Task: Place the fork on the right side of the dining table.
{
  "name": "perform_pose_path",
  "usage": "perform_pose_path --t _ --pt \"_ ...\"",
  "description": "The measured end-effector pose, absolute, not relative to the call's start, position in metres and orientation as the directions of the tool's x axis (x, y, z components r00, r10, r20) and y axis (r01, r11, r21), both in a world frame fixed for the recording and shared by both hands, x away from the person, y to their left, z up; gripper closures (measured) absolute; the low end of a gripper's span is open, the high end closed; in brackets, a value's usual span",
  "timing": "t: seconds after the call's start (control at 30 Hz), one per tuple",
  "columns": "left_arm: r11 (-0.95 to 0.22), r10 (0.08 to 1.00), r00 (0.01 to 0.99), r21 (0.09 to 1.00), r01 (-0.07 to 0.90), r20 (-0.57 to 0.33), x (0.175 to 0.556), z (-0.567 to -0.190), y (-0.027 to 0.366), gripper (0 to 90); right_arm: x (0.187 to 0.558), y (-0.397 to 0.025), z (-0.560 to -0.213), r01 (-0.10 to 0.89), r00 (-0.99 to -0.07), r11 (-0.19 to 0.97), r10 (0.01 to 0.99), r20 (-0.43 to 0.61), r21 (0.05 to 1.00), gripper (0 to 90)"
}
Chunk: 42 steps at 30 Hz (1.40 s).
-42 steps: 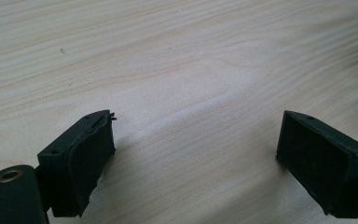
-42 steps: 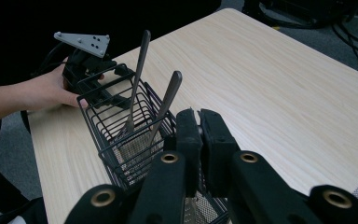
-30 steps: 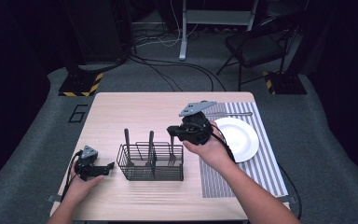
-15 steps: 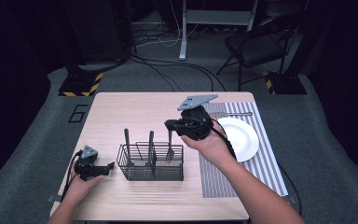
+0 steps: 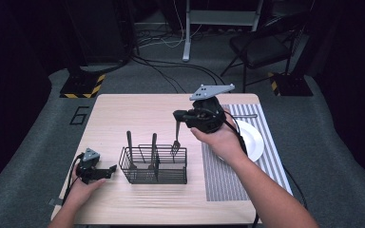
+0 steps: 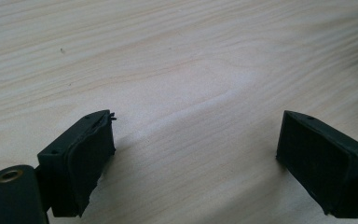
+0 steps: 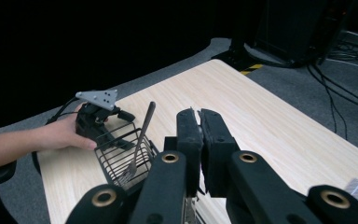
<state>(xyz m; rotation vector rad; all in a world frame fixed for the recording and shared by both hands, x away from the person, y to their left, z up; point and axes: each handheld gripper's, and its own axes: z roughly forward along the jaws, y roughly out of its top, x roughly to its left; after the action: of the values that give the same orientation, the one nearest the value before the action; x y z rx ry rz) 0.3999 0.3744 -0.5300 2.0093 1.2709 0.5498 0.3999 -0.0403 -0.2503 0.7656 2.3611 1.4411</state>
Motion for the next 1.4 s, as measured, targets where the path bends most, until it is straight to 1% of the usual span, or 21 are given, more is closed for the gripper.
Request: perform_pose_path --t 0.57,0.83,1.13,1.4 --pt "-0.285 0.902 0.432 0.738 0.611 -0.009 0.400 -0.530 0.374 10.8 0.410 -0.070 -0.237 0.303 -0.760 0.317 0.650 0.026 0.899 87.1" --pt "-0.286 0.902 0.432 0.738 0.611 -0.008 0.400 -0.530 0.374 10.8 0.412 -0.089 -0.240 0.322 -0.721 0.305 0.693 0.024 0.896 87.0" --pt "-0.285 0.902 0.432 0.738 0.611 -0.009 0.400 -0.530 0.374 10.8 0.407 -0.102 -0.270 0.344 -0.689 0.320 0.725 0.006 0.883 87.0" --pt "-0.286 0.902 0.432 0.738 0.611 -0.008 0.400 -0.530 0.374 10.8 0.401 -0.116 -0.303 0.387 -0.647 0.296 0.762 0.028 0.874 87.0"
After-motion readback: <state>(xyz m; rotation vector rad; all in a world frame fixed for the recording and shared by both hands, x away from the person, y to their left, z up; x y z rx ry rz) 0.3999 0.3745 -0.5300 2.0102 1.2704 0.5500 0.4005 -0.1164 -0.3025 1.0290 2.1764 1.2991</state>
